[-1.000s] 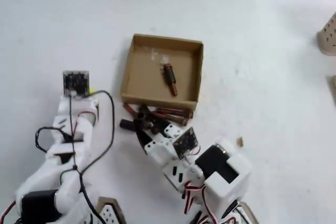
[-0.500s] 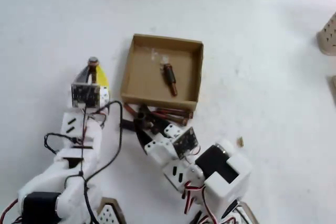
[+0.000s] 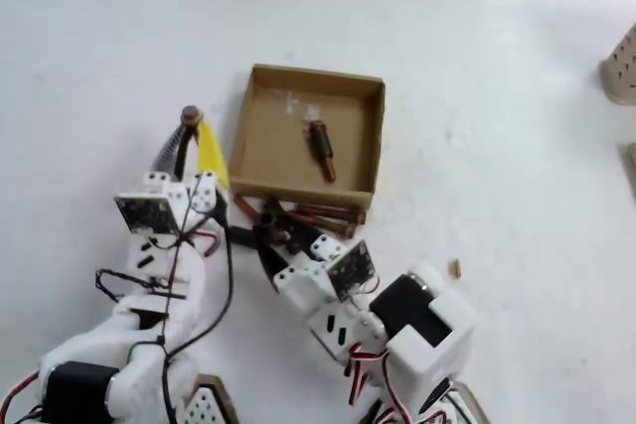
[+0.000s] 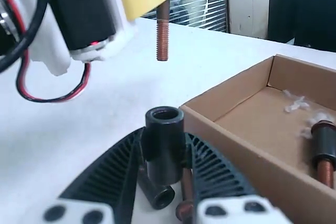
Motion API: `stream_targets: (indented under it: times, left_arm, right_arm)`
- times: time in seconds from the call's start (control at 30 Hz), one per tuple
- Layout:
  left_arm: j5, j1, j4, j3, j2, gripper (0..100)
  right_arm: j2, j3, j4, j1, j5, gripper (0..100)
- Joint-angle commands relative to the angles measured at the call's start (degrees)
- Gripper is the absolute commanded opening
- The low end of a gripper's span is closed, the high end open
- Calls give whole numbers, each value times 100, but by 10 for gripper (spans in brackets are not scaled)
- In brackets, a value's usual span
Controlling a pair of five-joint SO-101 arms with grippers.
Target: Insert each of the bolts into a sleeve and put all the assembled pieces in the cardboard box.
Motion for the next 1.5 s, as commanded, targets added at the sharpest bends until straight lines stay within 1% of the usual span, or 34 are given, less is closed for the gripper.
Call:
stream_targets:
  times: [0.0, 0.1, 0.3, 0.57, 0.83, 0.9, 0.97, 1.1, 1.17, 1.37, 1.47]
  left_arm:
    - [360, 127, -185, -26, -233, 20]
    - [563, 127, -220, 0, -233, 20]
    - [580, 163, -229, 26, -242, 20]
    - [589, 523, -185, 167, -242, 20]
    - [589, 497, -176, 141, -242, 20]
    - [589, 497, -18, 114, -242, 20]
    - [589, 488, 536, -35, -400, 20]
    - [598, 470, 2532, -378, -1455, 20]
    - [598, 497, 3385, -431, -2141, 20]
    - [598, 760, 5037, -404, -4031, 20]
    - [607, 945, 5618, -360, -4769, 20]
  right_arm:
    - [13, 18, -101, 48, -44, 17]
    - [13, 18, -101, 48, -44, 17]
    - [13, 18, -101, 48, -44, 17]
    - [13, 18, -101, 48, -44, 17]
    - [13, 18, -101, 48, -44, 17]
    - [13, 18, -101, 48, -44, 17]
    - [13, 18, -101, 48, -44, 17]
    - [13, 18, -101, 48, -44, 17]
    - [13, 18, -101, 48, -44, 17]
    - [22, 18, -101, 48, -44, 17]
    - [22, 18, -101, 48, -44, 17]
